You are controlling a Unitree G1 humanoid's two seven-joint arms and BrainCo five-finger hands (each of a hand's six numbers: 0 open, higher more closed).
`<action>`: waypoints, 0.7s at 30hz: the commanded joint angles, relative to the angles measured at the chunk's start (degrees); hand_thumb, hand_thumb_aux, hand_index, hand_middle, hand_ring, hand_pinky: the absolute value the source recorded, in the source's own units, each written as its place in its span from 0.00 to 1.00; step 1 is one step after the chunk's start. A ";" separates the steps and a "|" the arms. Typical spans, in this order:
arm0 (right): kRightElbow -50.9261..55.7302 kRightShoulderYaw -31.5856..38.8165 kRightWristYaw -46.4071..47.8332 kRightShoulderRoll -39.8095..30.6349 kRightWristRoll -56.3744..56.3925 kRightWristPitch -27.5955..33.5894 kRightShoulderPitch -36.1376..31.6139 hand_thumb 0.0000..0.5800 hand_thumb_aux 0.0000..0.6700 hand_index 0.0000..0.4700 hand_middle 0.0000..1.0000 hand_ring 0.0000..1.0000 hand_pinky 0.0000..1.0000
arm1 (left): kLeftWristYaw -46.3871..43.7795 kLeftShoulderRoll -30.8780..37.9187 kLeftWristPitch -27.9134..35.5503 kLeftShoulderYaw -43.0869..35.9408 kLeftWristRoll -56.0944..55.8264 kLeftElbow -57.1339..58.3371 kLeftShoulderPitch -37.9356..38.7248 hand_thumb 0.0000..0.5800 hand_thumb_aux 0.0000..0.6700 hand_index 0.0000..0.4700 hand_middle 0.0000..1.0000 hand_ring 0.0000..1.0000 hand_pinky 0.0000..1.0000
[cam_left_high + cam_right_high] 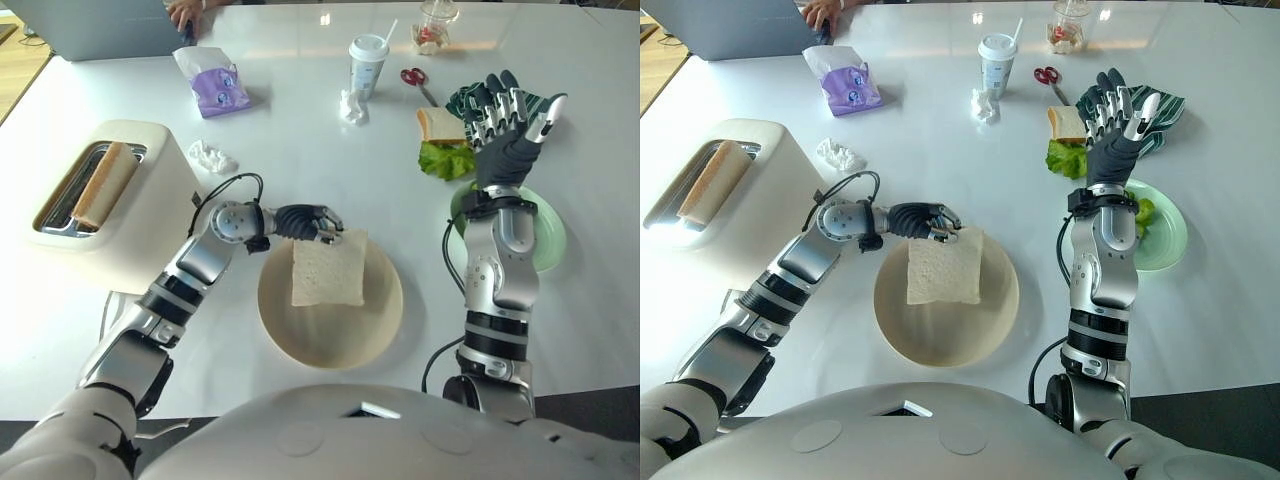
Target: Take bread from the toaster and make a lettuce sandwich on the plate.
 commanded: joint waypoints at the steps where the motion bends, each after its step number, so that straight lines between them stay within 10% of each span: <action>1: 0.71 -0.15 0.26 -0.27 0.73 -0.02 -0.72 0.00 0.00 0.00 0.00 0.00 0.00 | -0.58 1.88 -1.79 -0.72 3.86 -0.79 0.46 1.00 1.00 1.00 1.00 1.00 1.00; 4: 0.33 0.23 0.09 -0.74 -0.61 -0.57 -0.15 0.00 0.00 0.00 0.00 0.00 0.00 | -0.12 1.93 -2.08 -0.87 5.80 -2.55 1.24 1.00 1.00 1.00 1.00 1.00 1.00; 5: 0.33 0.36 0.04 -0.68 -0.77 -0.60 -0.05 0.00 0.00 0.00 0.00 0.00 0.00 | 0.87 1.88 -2.33 -0.88 7.22 -2.87 1.25 0.82 0.58 0.58 0.09 0.09 0.09; 6: 0.36 0.51 0.06 -0.67 -0.95 -0.69 0.02 0.00 0.00 0.00 0.00 0.00 0.00 | 1.84 1.78 -2.40 -0.81 8.49 -3.16 1.23 0.00 0.00 0.00 0.00 0.00 0.00; 21: -0.47 6.00 -0.64 -9.77 -18.68 -4.45 1.66 0.00 0.00 0.00 0.00 0.00 0.00 | 6.20 4.18 9.91 10.75 10.12 -27.04 5.33 0.00 0.00 0.00 0.00 0.00 0.00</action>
